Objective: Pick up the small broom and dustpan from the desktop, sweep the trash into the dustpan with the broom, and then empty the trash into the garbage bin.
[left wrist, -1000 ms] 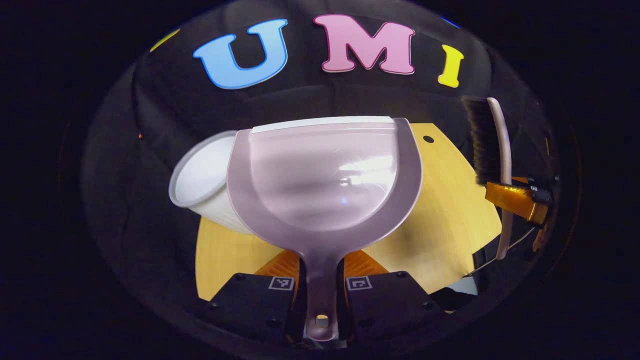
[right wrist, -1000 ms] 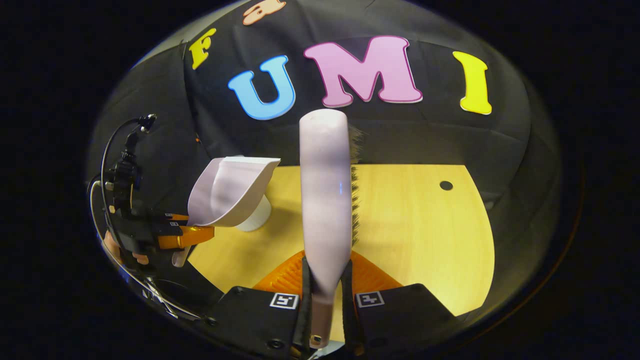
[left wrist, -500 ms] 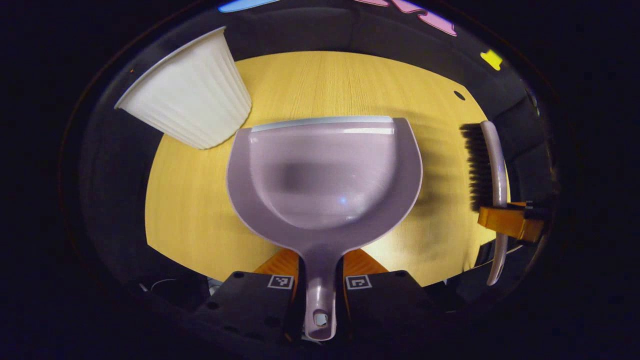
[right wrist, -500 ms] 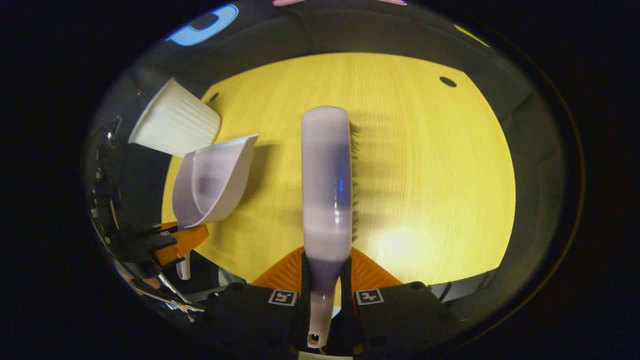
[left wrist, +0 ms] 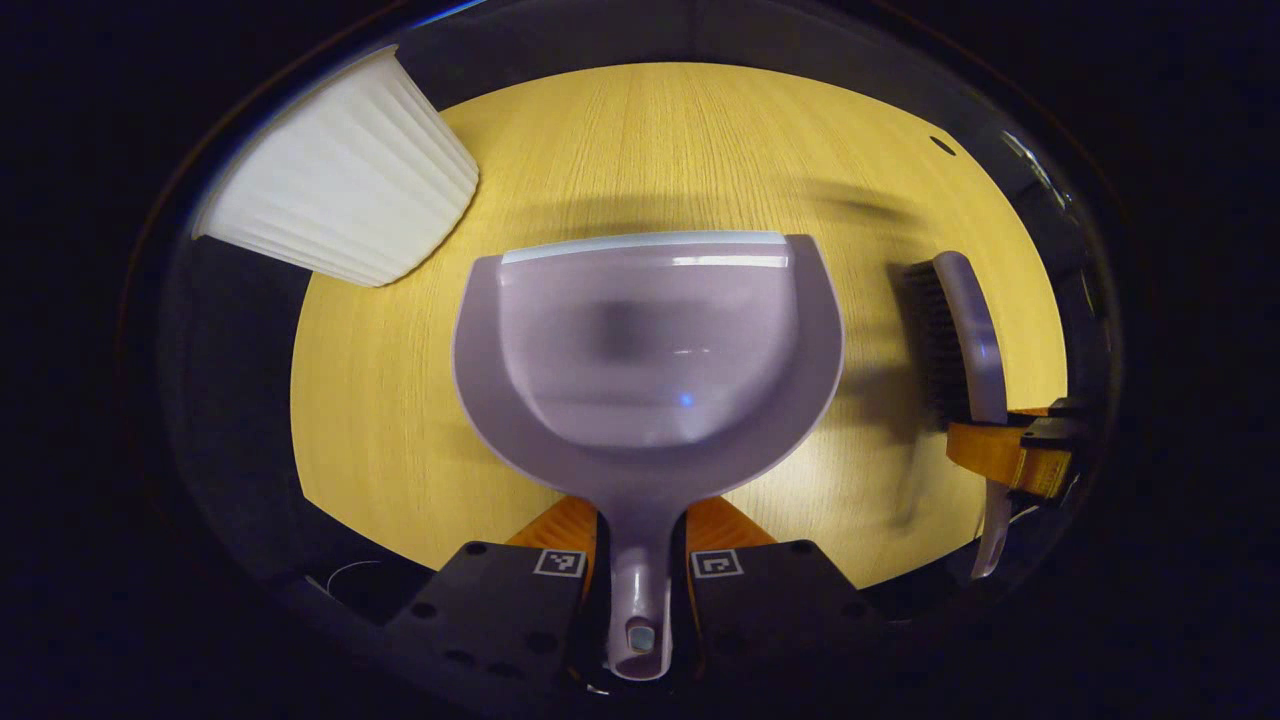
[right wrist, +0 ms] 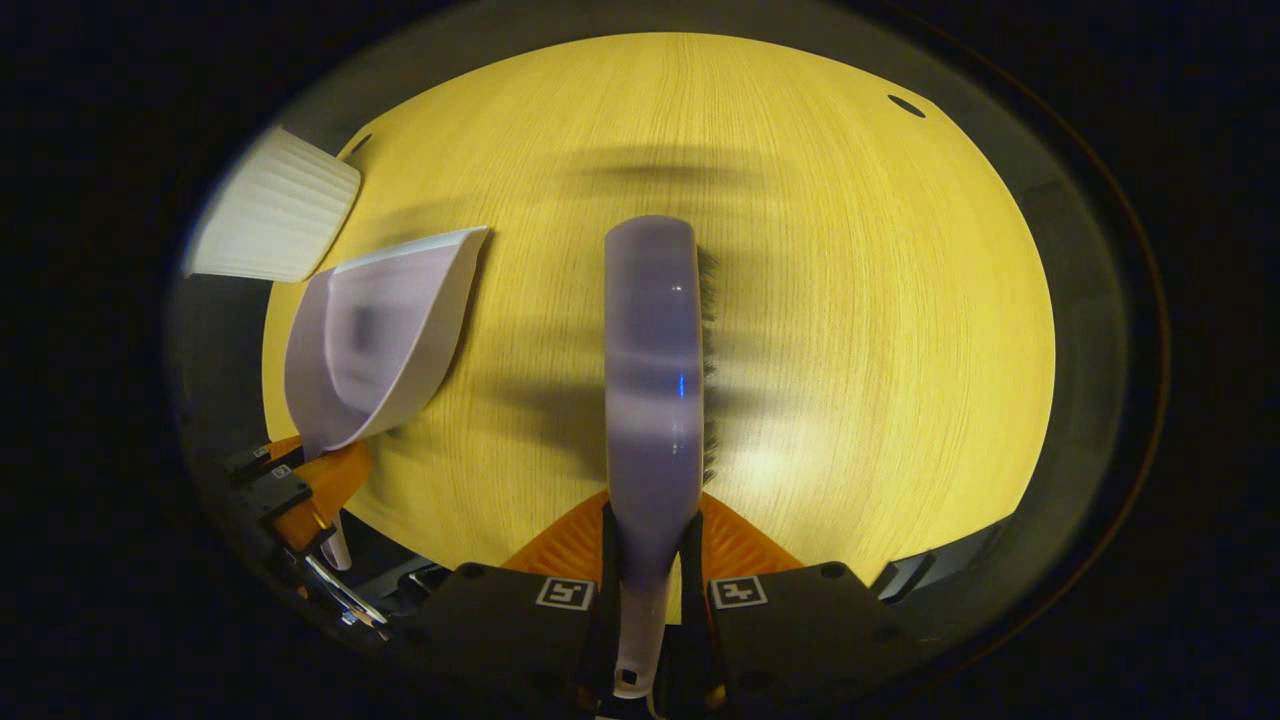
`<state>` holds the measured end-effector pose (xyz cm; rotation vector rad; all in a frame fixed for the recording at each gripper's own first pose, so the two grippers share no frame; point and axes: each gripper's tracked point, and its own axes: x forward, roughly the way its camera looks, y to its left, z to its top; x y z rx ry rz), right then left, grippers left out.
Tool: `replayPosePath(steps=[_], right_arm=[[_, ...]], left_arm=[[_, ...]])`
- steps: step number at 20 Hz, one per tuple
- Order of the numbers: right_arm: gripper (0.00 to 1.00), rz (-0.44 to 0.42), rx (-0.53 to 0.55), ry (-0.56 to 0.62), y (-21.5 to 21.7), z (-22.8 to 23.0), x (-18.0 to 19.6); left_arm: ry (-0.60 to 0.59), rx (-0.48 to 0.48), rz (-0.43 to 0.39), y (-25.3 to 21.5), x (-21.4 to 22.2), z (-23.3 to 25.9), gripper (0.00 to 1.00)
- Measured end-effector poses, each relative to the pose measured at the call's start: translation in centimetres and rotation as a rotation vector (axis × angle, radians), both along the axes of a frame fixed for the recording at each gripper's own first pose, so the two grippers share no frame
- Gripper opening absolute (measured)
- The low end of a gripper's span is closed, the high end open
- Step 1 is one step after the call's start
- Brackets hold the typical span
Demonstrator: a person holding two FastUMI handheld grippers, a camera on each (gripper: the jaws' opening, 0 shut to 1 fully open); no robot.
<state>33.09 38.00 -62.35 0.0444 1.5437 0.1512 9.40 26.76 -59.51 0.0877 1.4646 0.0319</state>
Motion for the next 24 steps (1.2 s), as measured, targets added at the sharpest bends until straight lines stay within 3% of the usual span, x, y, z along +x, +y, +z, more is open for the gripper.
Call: replayPosePath(steps=[8,12,13,14,16,17,20,23,24], right_arm=[[0.29,-0.018,-0.004,0.009,-0.2,-1.1,-0.2],[0.37,0.006,0.007,0.031,0.3,-0.7,-0.7],[0.34,0.004,0.003,0.029,0.1,-0.7,-0.6],[0.4,0.001,-0.002,0.023,0.0,-0.7,-0.6],[0.43,-0.003,-0.002,0.024,0.0,-0.4,-0.6],[0.56,0.004,0.004,0.022,0.1,-0.1,-0.6],[0.94,0.0,0.01,0.015,0.0,0.3,-0.5],[0.96,-0.007,0.003,0.001,-0.2,0.8,-0.5],[0.96,-0.002,0.002,-0.005,-0.3,1.1,-0.5]], left_arm=[[0.002,-0.003,-0.023,0.2,0.0,-0.3,0.24],[0.009,-0.007,-0.021,0.2,-0.1,0.0,0.26],[0.013,-0.002,-0.025,0.4,-0.1,0.0,0.27],[0.024,0.003,-0.026,0.4,-0.3,0.1,0.28],[0.019,0.011,-0.031,0.5,-0.2,0.4,0.31],[0.017,0.024,-0.04,0.8,-0.2,0.5,0.32],[0.005,0.048,-0.049,1.3,0.0,1.3,0.54],[-0.004,0.033,-0.037,0.9,-0.1,2.3,0.65],[-0.006,0.03,-0.03,0.9,-0.2,2.6,0.61]])
